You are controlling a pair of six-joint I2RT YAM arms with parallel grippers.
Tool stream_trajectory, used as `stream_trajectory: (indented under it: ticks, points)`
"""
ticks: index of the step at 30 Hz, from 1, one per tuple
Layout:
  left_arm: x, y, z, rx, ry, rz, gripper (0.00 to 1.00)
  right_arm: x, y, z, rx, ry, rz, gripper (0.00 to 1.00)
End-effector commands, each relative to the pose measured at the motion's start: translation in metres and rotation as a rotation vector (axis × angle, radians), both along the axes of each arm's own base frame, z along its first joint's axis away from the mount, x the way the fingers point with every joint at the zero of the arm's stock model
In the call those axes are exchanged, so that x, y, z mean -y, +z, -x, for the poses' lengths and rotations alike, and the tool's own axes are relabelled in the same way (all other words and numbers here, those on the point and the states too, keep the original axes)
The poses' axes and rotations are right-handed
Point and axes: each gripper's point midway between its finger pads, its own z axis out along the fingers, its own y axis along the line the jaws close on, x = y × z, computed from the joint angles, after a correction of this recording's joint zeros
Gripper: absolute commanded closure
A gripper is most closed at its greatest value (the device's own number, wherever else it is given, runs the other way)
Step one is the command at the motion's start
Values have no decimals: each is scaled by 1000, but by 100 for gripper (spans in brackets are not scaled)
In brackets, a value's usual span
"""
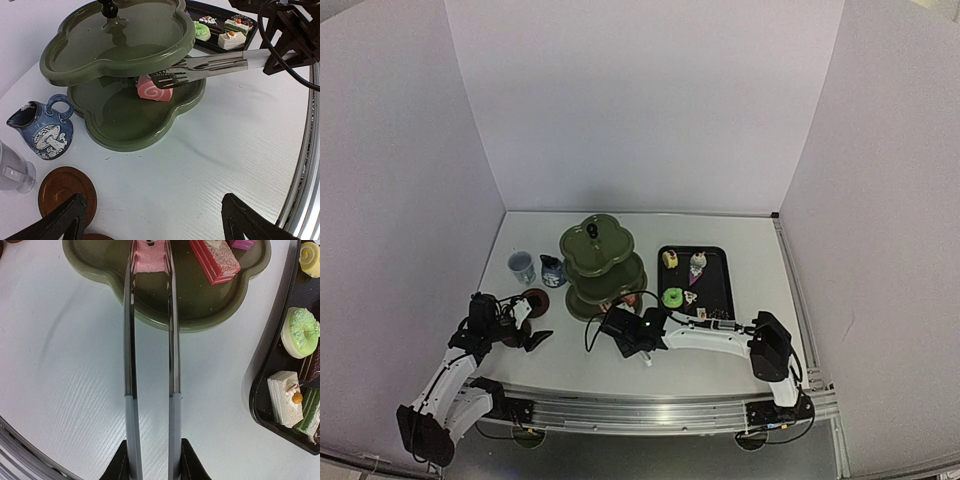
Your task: Serve the afternoon tea
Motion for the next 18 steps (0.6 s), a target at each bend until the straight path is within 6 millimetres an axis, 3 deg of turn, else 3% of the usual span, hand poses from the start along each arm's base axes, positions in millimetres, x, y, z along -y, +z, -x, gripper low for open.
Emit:
stream_trajectory:
  ticks: [1,4,18]
  points:
    - [1,3,-2,24,-9,-3,6,-5,22,1,-6,5,-35,73]
    - [1,2,-1,23,-11,-1,6,-5,27,0,3,-2,-42,67]
    - [1,2,0,21,-10,0,6,2,58,-2,33,-30,-93,63]
